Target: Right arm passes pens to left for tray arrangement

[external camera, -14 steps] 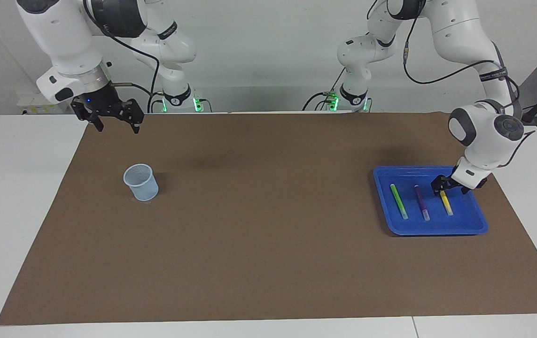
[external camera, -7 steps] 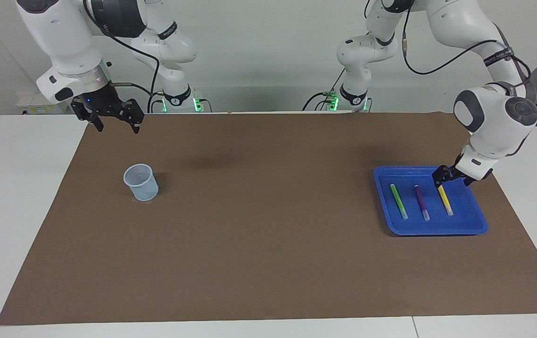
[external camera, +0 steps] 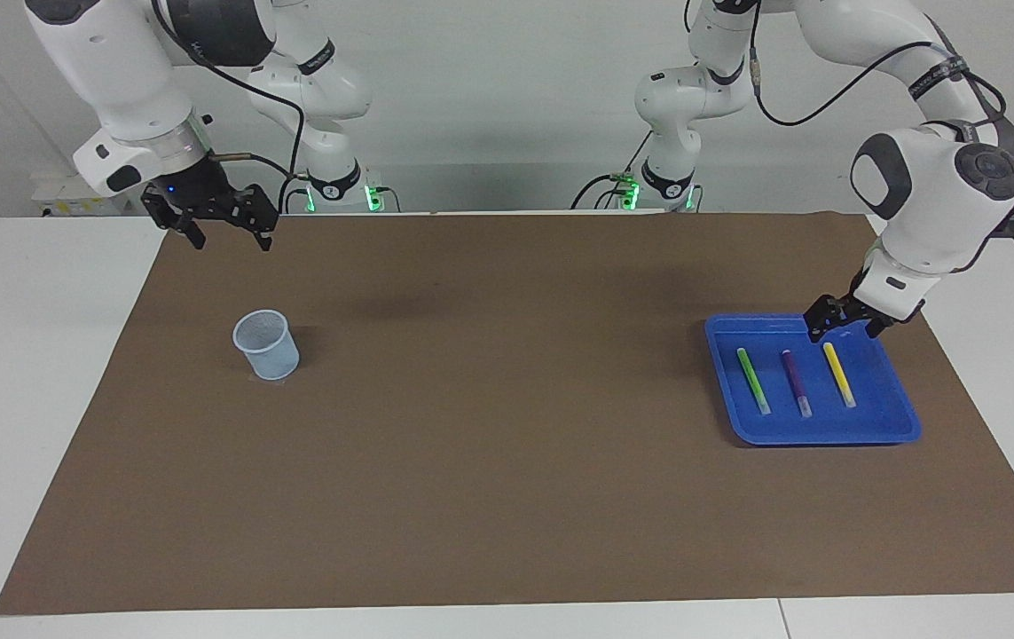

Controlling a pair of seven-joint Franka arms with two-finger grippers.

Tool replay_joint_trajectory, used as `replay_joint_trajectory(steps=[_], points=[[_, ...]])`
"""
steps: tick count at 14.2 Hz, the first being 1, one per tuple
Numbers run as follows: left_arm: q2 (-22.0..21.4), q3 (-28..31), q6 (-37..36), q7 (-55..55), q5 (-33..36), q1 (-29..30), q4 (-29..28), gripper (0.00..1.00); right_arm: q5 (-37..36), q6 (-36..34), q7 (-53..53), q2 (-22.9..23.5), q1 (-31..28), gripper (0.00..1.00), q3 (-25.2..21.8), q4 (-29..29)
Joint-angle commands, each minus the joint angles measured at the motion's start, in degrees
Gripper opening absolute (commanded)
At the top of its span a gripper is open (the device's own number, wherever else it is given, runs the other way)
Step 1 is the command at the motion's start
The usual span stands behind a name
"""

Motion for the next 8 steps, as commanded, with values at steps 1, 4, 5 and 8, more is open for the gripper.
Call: replay_joint_trajectory(steps=[1,4,5,8], points=[[0.0,-1.1,-6.9,-1.7,-1.1,-0.3,5.8,1.0,1.2,0.4,-1.0,-1.1,-0.6,1.0,0.0,-0.6],[-1.7,-1.4,-10.4,-1.8,-1.5,-0.3,7.7,1.0,1.2,0.4,-0.9,-1.1,-0.6,1.0,0.1,-0.6],[-3.1,-1.2,-10.8,-1.7,-1.5,-0.3,7.7,1.0,1.2,0.4,-0.8,-1.0,-0.7,1.0,0.1,-0.6],[-6.8,-1.2,-14.4,-1.8,-1.5,-0.4,7.5,1.0,1.2,0.3,-1.0,-1.1,-0.6,1.0,0.1,-0.6]])
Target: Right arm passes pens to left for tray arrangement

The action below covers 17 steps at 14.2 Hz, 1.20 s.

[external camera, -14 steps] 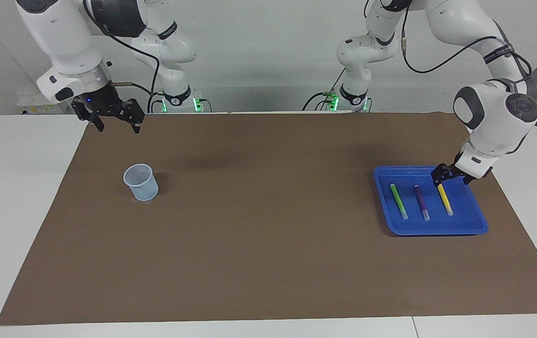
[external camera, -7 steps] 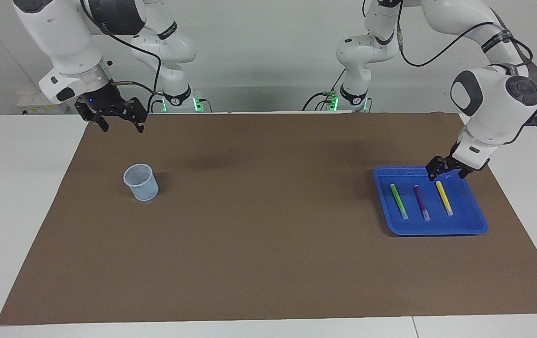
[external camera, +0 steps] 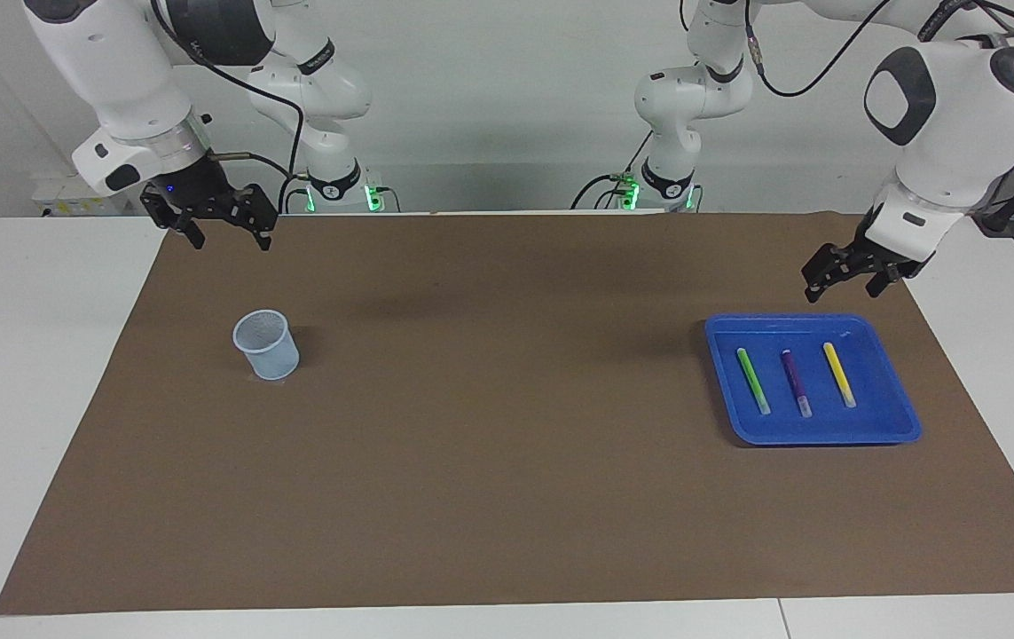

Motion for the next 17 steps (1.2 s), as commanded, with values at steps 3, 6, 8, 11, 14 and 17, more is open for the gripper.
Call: replay_joint_trajectory(steps=[3,6,8,11,14,17], points=[[-5.8,0.9,-6.6,-0.5,-0.6,-2.2,-0.5,1.0,1.3,0.3,-1.0,-1.0,-0.5,1.0,0.1,-0.6],[-8.2,1.3,-9.6,-0.5,-0.6,-3.1,-0.4,1.0,1.3,0.3,-1.0,-1.0,-0.6,1.0,0.1,-0.6],[-9.4,2.4,-11.2,-0.5,-0.6,-3.8,-0.4,1.0,1.3,0.3,-1.0,-1.0,-0.5,1.0,0.1,-0.6],[-9.1,2.0,-12.6,-0.4,-0.6,-2.3,-0.2,1.0,1.3,0.3,-1.0,-1.0,-0.6,1.0,0.1,-0.6],[-9.9,1.7,-11.5,-0.3,-0.5,-1.8,-0.7,1.0,1.3,0.3,-1.0,-1.0,-0.5,1.0,0.1,-0.6],[-11.4,1.3,-8.1,-0.4,-0.5,-1.3,-3.7,1.0,1.3,0.3,-1.0,-1.0,-0.6,1.0,0.1,-0.6]])
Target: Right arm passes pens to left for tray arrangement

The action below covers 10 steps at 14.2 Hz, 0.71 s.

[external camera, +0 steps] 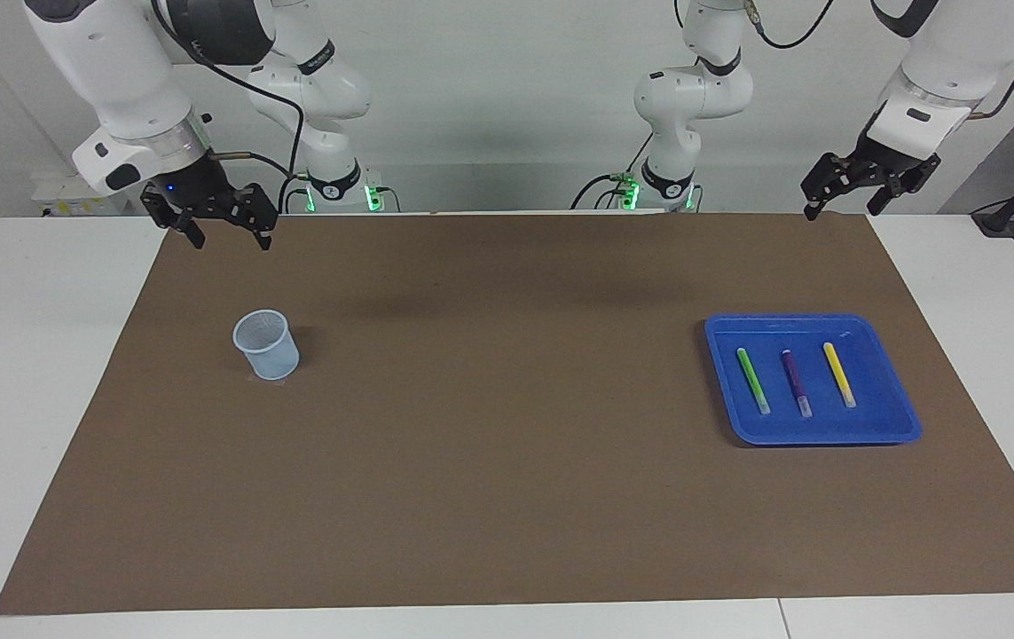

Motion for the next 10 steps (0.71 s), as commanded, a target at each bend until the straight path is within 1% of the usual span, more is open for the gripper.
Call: replay_joint_trajectory(steps=[1,5,7,10], points=[[-2.8,-0.7,4.1,-0.3,-0.4,1.1,-5.1,1.0,1.3,0.3,-1.0,-1.0,-0.6,1.0,0.1,-0.6],[-2.2,-0.7,6.0,-0.4,-0.5,0.2,-6.2,1.0,1.3,0.3,-1.0,-1.0,-0.6,1.0,0.1,-0.6],[-2.3,-0.7,7.4,-0.4,-0.5,0.2,-8.0,1.0,1.3,0.3,-1.0,-1.0,-0.6,1.0,0.1,-0.6],[-2.0,-0.6,7.6,-0.3,-0.5,0.2,-7.8,1.0,1.2,0.3,-1.0,-1.0,-0.6,1.0,0.1,-0.6]])
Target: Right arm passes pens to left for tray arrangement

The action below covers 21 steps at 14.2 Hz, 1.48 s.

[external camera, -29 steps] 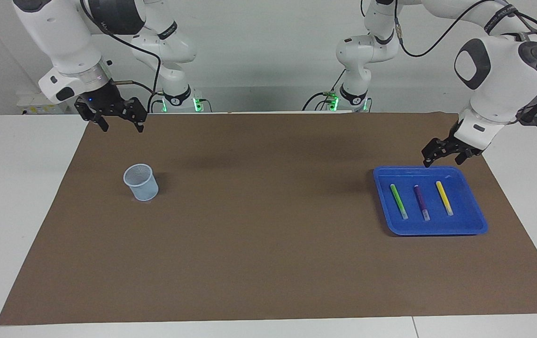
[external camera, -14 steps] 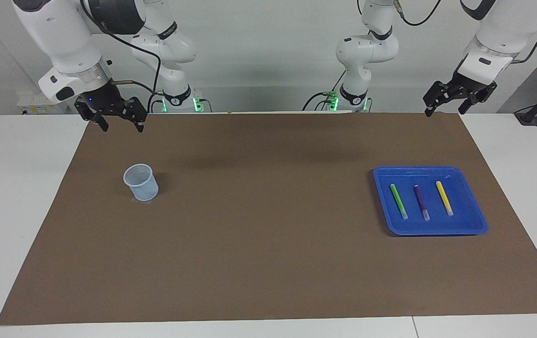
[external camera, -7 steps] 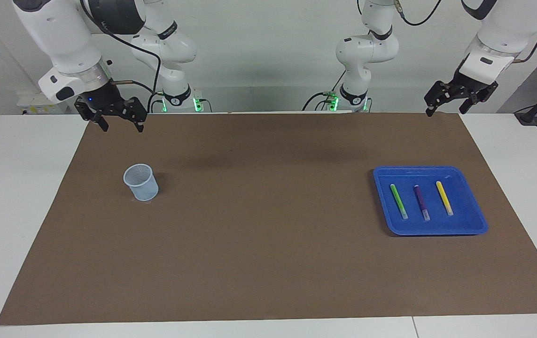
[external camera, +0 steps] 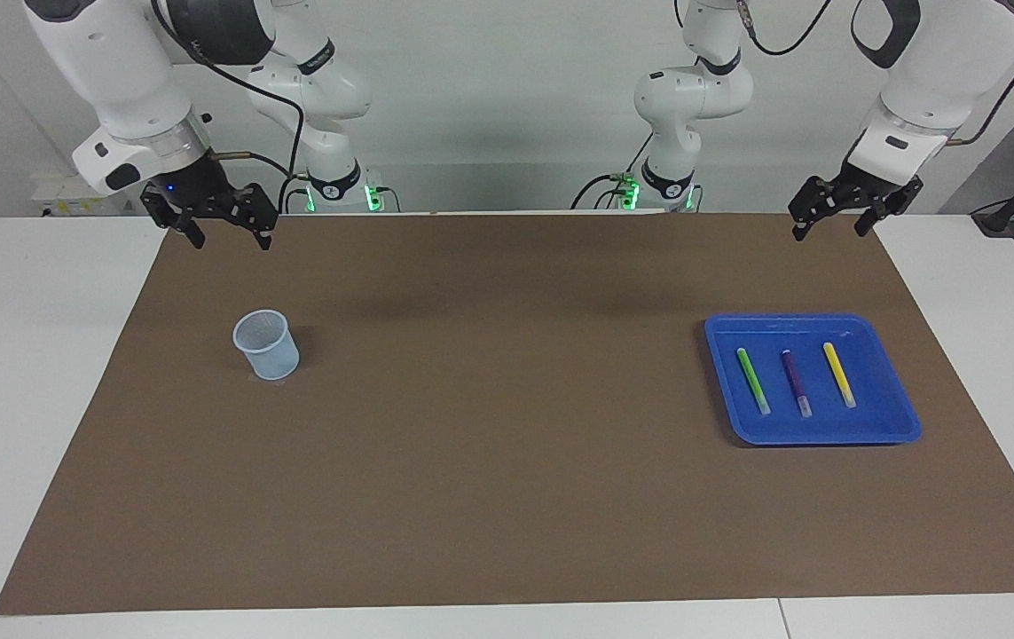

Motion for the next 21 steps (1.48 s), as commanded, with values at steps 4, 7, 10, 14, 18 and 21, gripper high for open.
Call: replay_joint_trajectory(steps=[4,7,10,14,18,21], points=[[-1.3,0.0,1.2,0.2,-0.5,0.2,-1.4,1.0,1.3,0.3,-1.0,-0.9,-0.6,1.0,0.1,-0.6],[-1.3,0.2,1.8,0.2,-0.5,0.2,-1.7,1.0,1.3,0.3,-1.0,-1.0,-0.6,1.0,0.1,-0.6],[-1.2,0.4,1.5,0.2,-0.5,0.2,-1.7,1.0,1.3,0.3,-1.0,-0.9,-0.6,1.0,0.1,-0.6],[-1.3,0.4,1.4,0.3,-1.0,0.2,-1.9,1.0,1.3,0.3,-1.0,-1.0,-0.5,1.0,0.1,-0.6],[-1.2,0.6,1.5,0.2,-4.0,0.7,-1.9,1.0,1.3,0.3,-1.0,-1.0,-0.6,1.0,0.1,-0.6],[-1.2,0.6,1.5,0.1,-4.1,0.8,-1.7,1.0,1.3,0.3,-1.0,-1.0,-0.6,1.0,0.1,-0.6]])
